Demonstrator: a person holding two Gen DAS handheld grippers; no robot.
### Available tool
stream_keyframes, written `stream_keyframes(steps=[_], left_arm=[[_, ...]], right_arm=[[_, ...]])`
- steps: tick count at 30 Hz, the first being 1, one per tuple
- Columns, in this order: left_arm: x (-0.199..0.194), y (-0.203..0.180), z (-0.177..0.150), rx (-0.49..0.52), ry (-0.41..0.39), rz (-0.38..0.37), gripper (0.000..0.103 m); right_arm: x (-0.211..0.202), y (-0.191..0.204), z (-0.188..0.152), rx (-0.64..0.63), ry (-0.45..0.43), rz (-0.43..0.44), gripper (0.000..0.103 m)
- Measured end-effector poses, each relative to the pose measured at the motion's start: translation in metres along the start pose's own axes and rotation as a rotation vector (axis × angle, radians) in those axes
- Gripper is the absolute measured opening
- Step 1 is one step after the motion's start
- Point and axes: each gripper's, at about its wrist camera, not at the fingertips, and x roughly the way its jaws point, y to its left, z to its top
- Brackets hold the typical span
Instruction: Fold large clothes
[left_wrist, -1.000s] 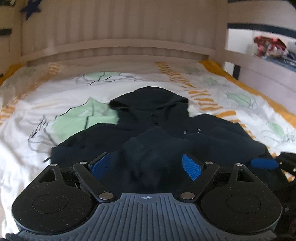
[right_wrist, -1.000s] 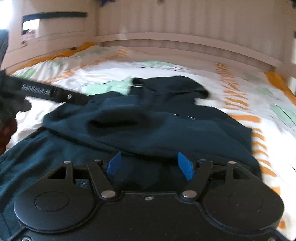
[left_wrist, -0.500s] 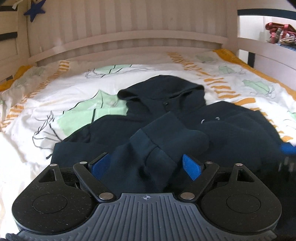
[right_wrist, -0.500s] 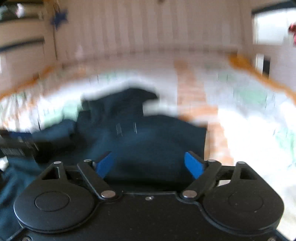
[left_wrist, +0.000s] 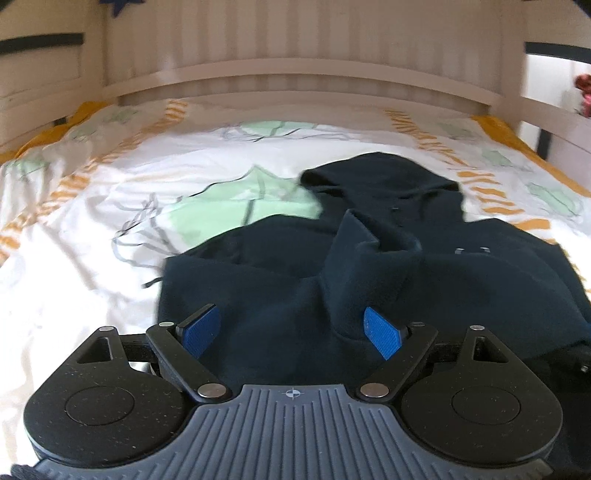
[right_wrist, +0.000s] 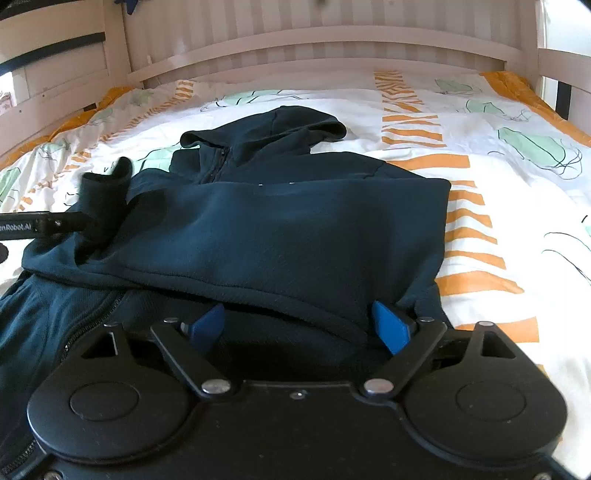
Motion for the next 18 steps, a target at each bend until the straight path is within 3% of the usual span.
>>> stream_keyframes(steps=[11, 18], left_arm=[[0.005, 0.048, -0.016, -0.146, 0.109, 0.165, 0.085], [-0.03, 0.041, -0.007, -0.187, -0.024, 0.152, 0.085]], right_arm=[[0.001, 0.002, 0.0, -0.011, 0.003, -0.003, 0.091], [0.003, 0.005, -0.001, -0.026, 0.007, -0.009, 0.093]])
